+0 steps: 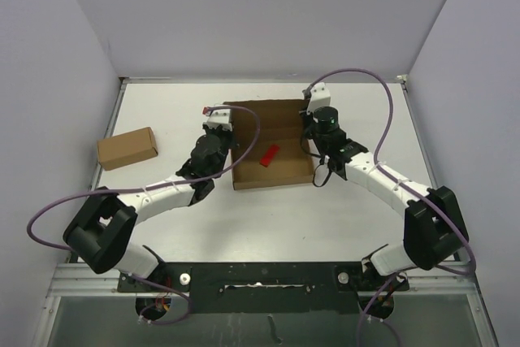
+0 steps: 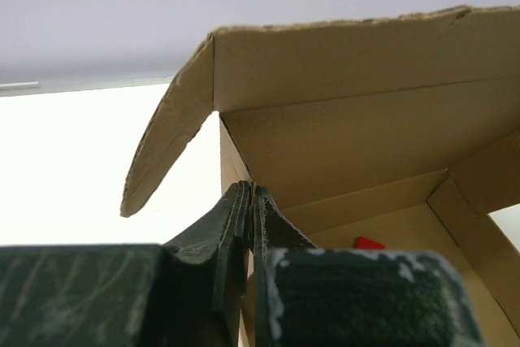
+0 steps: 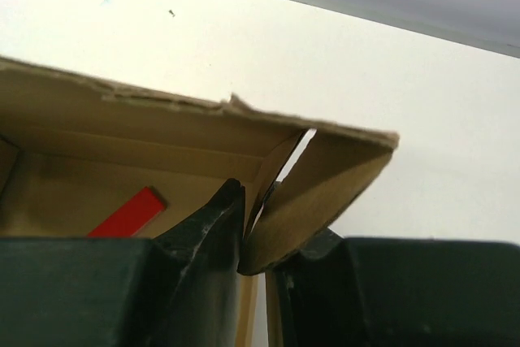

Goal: Fold the paper box

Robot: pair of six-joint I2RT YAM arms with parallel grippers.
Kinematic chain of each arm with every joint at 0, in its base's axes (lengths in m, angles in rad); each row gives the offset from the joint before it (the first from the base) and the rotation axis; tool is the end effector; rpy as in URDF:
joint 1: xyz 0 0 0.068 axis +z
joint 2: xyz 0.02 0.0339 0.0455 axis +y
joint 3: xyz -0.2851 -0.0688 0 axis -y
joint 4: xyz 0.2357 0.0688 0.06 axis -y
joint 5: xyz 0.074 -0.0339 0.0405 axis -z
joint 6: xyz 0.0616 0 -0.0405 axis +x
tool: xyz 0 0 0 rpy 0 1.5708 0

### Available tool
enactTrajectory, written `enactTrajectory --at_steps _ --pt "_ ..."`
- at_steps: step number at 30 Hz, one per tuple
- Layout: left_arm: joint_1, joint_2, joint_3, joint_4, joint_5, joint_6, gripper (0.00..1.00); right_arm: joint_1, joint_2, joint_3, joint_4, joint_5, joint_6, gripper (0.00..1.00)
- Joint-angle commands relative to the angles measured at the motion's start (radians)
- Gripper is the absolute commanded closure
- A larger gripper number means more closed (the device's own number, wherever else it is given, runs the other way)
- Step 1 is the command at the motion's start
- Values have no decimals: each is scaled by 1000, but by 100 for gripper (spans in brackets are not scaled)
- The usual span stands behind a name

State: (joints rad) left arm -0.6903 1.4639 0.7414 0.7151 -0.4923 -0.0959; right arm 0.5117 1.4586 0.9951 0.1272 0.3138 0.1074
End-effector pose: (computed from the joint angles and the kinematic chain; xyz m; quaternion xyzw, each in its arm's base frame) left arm 0.2763 -0.1905 0.2852 0.0374 0.7084 -0.1020 0.6974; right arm 0.3153 0.1552 0.3013 -0.0731 0.8072 0.0528 0.5833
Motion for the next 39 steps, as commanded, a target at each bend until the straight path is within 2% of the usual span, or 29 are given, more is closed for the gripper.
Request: enactTrajectory --at_steps 1,25,28,35,39 --pt "-60 -40 -11 4 181 -25 100 65 -41 -38 46 -161 47 85" --pt "-93 -159 -145 -19 197 74 100 65 -155 -177 25 -233 -91 81" --pt "-95 -160 -146 -25 205 74 100 58 -168 -178 3 -291 -121 75" --pt "-98 -161 -143 -53 156 55 100 24 -208 -146 -116 -396 -228 53" --pt "-97 -169 -145 -62 131 45 100 -8 -229 -127 -189 -440 -292 44"
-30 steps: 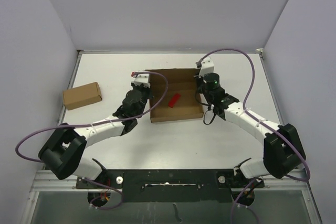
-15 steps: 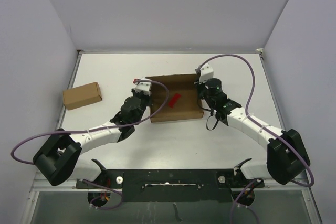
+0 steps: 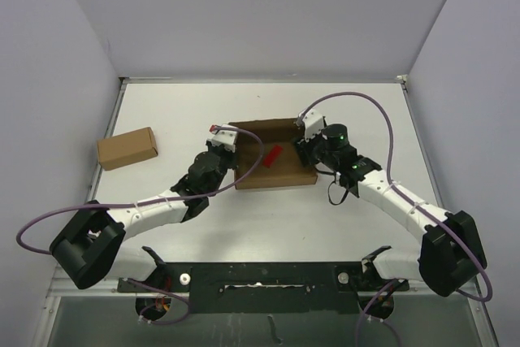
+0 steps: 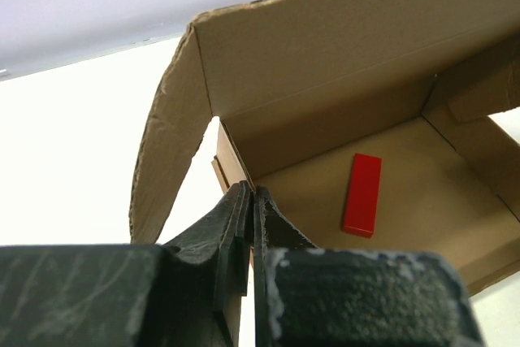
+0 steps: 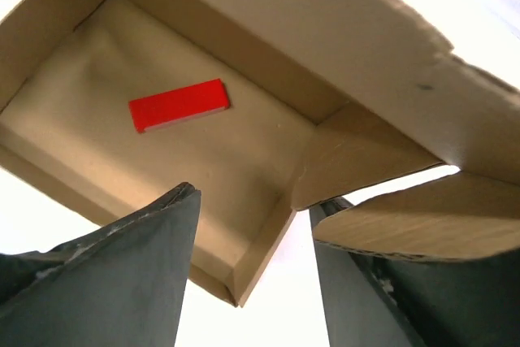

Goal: Fold the paper box

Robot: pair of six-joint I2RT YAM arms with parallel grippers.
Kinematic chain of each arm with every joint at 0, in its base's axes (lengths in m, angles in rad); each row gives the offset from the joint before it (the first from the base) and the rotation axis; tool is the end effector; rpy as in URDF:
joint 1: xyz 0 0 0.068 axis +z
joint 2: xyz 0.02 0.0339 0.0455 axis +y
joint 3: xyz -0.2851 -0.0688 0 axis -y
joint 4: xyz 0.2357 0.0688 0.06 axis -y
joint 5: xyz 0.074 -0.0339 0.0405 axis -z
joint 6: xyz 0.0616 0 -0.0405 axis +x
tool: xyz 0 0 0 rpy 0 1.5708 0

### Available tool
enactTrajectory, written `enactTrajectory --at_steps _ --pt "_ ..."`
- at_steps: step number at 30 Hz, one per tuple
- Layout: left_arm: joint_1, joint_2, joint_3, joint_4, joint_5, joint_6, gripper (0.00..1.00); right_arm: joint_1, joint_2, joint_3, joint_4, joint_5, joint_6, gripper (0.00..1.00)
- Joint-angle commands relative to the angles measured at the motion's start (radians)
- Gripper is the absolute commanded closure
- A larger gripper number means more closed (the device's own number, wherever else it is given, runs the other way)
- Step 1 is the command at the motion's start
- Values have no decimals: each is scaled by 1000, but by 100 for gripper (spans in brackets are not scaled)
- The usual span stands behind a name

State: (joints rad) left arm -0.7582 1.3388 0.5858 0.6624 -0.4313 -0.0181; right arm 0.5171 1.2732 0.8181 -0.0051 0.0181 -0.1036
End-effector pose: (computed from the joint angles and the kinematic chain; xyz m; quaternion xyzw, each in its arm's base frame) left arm 0.2333 -0.1854 0.2618 0.1263 0.7247 -0.1031 0.6695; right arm 0.2578 0.1453 0.2761 -0.2550 0.8106 0.1007 0.5175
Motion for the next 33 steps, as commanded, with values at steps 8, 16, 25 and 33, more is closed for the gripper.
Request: enactTrajectory --at_steps 8,16,25,33 --pt "-30 -54 25 -38 54 -44 100 -130 -125 80 -299 -418 -280 32" --pt "-30 -64 38 -71 54 -50 100 -241 -169 141 -550 -676 -484 24" --pt "-30 -68 42 -96 58 -67 100 -379 -209 207 -805 -922 -688 21" --pt "-30 -85 46 -138 60 -87 100 -413 -217 313 -1071 -938 -881 22"
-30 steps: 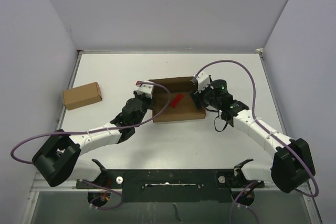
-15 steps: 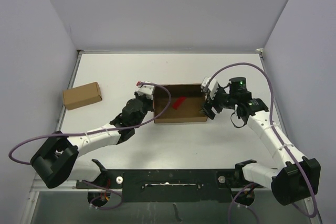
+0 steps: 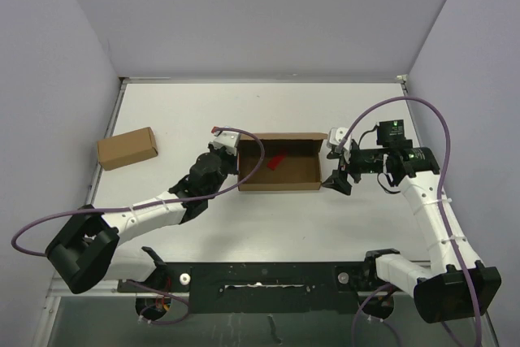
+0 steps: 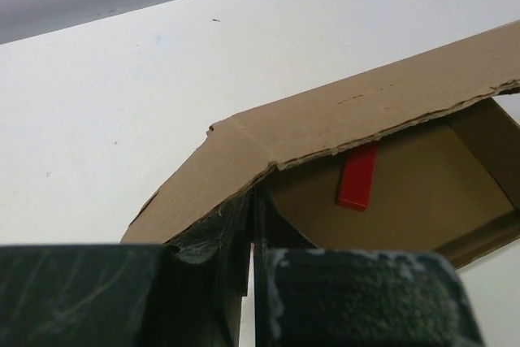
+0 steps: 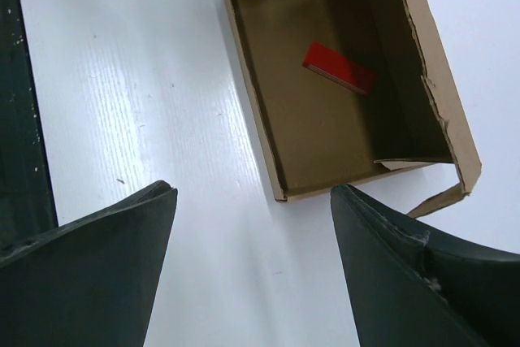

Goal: Fold the paper box

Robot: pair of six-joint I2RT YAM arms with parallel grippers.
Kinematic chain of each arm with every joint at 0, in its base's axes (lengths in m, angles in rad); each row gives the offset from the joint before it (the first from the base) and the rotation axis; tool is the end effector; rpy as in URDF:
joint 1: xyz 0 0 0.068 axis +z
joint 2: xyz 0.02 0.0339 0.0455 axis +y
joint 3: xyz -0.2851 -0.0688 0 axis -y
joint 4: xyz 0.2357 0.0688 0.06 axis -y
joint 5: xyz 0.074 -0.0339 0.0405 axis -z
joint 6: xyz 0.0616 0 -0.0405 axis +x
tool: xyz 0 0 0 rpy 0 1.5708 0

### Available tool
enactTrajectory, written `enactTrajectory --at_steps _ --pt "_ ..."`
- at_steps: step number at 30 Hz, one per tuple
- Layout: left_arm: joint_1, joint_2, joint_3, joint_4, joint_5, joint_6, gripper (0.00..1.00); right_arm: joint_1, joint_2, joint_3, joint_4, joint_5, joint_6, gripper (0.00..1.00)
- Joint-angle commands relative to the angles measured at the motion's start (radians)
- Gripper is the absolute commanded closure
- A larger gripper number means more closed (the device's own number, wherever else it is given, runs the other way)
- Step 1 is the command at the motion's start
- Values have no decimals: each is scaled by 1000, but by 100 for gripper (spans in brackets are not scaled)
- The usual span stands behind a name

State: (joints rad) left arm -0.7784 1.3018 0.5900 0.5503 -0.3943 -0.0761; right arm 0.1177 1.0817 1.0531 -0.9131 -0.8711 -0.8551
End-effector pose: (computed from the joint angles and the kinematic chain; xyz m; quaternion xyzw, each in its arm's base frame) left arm 0.2239 -0.1875 0.2588 0.1378 0.7451 -0.1274 0.6400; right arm 0.1834 0.0691 0.3265 -0.5184 0.7011 0.2732 0.4062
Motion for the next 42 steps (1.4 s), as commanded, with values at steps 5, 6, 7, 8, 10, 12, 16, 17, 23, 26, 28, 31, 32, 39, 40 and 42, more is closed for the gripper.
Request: enactTrajectory --at_steps 5,6,7,8,10,12,16,17,23,26,28,31,32,39,40,42 --pt "-10 -57 44 -52 20 -46 100 -22 -27 180 -279 -31 -197 31" --pt "-10 -60 44 -57 21 -48 100 -22 -23 206 -300 -35 -199 34" --pt "-10 -62 44 -61 20 -50 100 -20 -17 235 -317 -37 -198 35" --pt "-10 -62 44 -65 20 -52 100 -19 -11 261 -327 -38 -196 36" --pt "-10 -64 44 -70 22 -58 100 -9 -4 296 -317 -25 -179 36" --pt "-10 -62 44 -71 25 -65 100 25 5 307 -250 25 -128 35" --pt "-10 -58 45 -74 28 -73 100 214 54 305 -116 248 -36 30" --pt "-10 -57 45 -75 26 -73 100 251 72 307 -89 292 -24 29" --pt "-10 -67 41 -77 25 -74 100 315 179 362 -5 428 2 29" --pt "-10 -65 41 -76 27 -78 100 355 201 359 21 490 -12 30" --pt "-10 -64 39 -74 28 -80 100 382 208 346 38 528 -21 33" --pt "-10 -61 39 -73 30 -85 100 406 207 315 73 579 -29 38" --pt "-10 -61 39 -73 33 -86 100 411 205 305 87 591 -31 41" --pt "-10 -61 39 -78 45 -97 100 417 193 259 138 639 -47 60" --pt "-10 -60 40 -79 48 -98 100 417 193 255 146 644 -47 65" --pt "-10 -61 41 -83 53 -102 100 416 193 247 156 648 -47 72"
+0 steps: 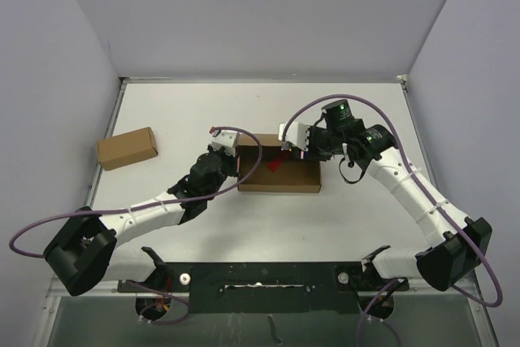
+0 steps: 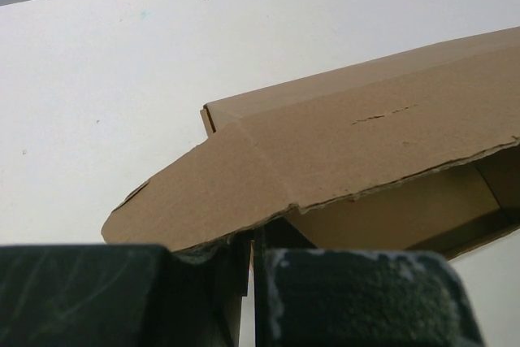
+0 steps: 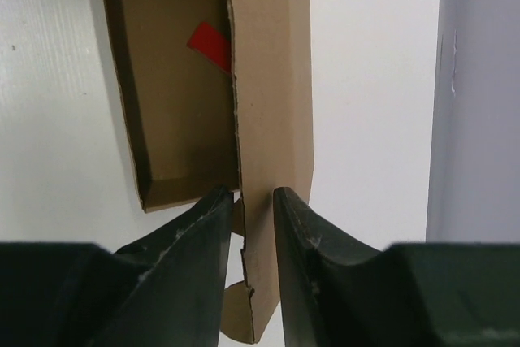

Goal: Fold the paper box

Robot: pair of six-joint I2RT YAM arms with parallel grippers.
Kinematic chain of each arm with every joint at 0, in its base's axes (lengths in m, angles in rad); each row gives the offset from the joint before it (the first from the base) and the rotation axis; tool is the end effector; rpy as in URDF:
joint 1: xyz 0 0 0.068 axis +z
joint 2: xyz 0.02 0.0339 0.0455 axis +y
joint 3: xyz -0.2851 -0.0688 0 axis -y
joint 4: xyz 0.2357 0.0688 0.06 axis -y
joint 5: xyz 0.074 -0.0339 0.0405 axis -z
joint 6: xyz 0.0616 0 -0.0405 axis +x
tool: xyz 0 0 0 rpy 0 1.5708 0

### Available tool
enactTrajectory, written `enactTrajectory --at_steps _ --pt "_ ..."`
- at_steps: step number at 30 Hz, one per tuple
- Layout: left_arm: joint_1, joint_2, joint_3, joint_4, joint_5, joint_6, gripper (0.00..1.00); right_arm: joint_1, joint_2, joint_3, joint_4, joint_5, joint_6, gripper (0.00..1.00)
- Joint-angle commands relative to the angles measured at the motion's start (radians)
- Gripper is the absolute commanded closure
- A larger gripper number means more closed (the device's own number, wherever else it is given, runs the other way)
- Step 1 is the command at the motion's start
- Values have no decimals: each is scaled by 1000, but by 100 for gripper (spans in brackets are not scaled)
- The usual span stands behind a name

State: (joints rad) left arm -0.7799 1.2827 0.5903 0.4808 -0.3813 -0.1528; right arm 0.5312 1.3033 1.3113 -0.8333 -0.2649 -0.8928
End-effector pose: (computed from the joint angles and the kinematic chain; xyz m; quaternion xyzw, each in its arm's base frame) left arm 0.2202 -0.1855 0.2550 0.1223 0.7632 -0.1458 0.6175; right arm 0.2250 0.1509 0.3523 -0.6396 0.6675 0.0561 0.3772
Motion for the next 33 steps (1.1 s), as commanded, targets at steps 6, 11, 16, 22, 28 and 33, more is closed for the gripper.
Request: enactTrajectory --at_steps 6,11,16,22,28,33 --pt "-9 -53 30 -29 48 -34 100 2 -36 -31 91 39 -6 94" --pt "-9 -82 13 -50 59 -50 96 -15 -53 -50 88 3 -6 98" --pt "-9 -160 -1 -138 101 -87 76 -34 -72 -78 80 -42 -5 99" --pt "-8 -349 -8 -318 243 -155 56 -51 -77 -98 60 -76 -14 99" --pt "-5 -576 34 -495 379 -195 45 -57 -84 -117 36 -113 -34 99" --pt "0 -598 108 -549 373 -237 44 -57 -93 -138 25 -127 -50 98"
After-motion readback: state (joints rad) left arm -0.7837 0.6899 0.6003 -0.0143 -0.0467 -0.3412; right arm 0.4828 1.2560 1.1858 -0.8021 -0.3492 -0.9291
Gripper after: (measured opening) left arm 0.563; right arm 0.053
